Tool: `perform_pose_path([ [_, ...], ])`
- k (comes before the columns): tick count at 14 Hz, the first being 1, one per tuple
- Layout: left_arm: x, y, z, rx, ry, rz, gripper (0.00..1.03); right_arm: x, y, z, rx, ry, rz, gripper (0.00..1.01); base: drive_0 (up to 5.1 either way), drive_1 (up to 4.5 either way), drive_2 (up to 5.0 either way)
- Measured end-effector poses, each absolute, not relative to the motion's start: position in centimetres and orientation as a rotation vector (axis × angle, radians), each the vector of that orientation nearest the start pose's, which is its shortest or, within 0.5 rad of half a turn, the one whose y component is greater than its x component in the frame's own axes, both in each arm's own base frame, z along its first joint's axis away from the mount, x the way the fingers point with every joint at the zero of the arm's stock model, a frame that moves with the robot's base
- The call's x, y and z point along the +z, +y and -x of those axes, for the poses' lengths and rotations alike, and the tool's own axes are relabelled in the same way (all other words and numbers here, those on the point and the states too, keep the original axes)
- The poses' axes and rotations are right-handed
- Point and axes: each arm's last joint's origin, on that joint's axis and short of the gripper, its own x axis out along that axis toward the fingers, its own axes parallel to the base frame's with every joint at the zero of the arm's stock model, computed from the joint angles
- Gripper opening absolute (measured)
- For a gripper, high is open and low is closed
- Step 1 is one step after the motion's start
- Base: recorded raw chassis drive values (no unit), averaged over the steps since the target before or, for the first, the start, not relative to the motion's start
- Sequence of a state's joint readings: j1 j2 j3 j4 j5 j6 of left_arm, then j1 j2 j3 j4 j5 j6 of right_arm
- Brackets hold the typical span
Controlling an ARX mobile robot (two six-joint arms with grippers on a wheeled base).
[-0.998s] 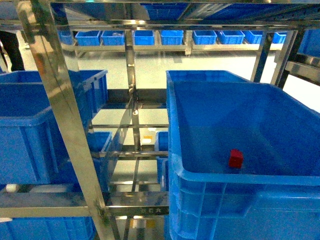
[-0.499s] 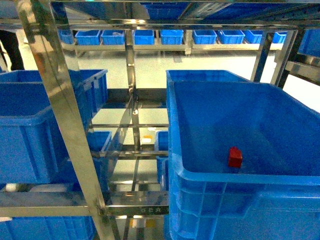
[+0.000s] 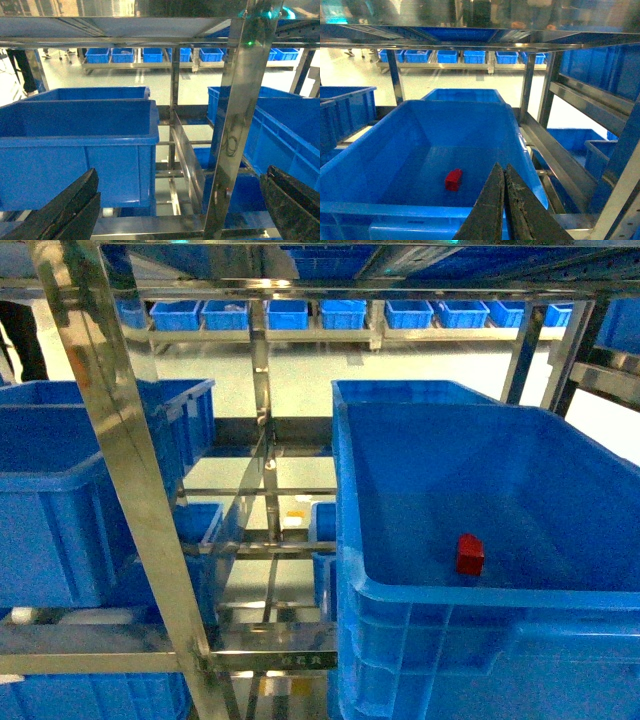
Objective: Pick red block from blue box to shelf
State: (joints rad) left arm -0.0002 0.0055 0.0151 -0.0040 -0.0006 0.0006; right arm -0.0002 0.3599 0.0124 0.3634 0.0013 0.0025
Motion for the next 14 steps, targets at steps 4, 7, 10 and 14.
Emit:
perform_pose_path([
  [4,16.8,0.0,-9.7,0.000,-0.005,-0.001,0.98,17.1,0.0,-11.3,-0.002,-0.015,-0.002,0.02,0.0,0.00,0.0],
  [7,16.8,0.0,-9.7,0.001,-0.005,-0.001,0.98,16.4,0.0,-10.0,0.000,0.038,-0.002,0.02,0.0,0.00,0.0],
  [10,16.8,0.0,-9.7,0.000,-0.006,-0.001,0.98,16.8,0.0,-9.7,0.000,-0.009,-0.002,0.02,0.0,0.00,0.0],
  [14,16.8,0.0,-9.7,0.000,-0.006,-0.001,0.98,16.7,0.0,-9.7,0.000,-0.004,-0.002,0.02,0.0,0.00,0.0],
])
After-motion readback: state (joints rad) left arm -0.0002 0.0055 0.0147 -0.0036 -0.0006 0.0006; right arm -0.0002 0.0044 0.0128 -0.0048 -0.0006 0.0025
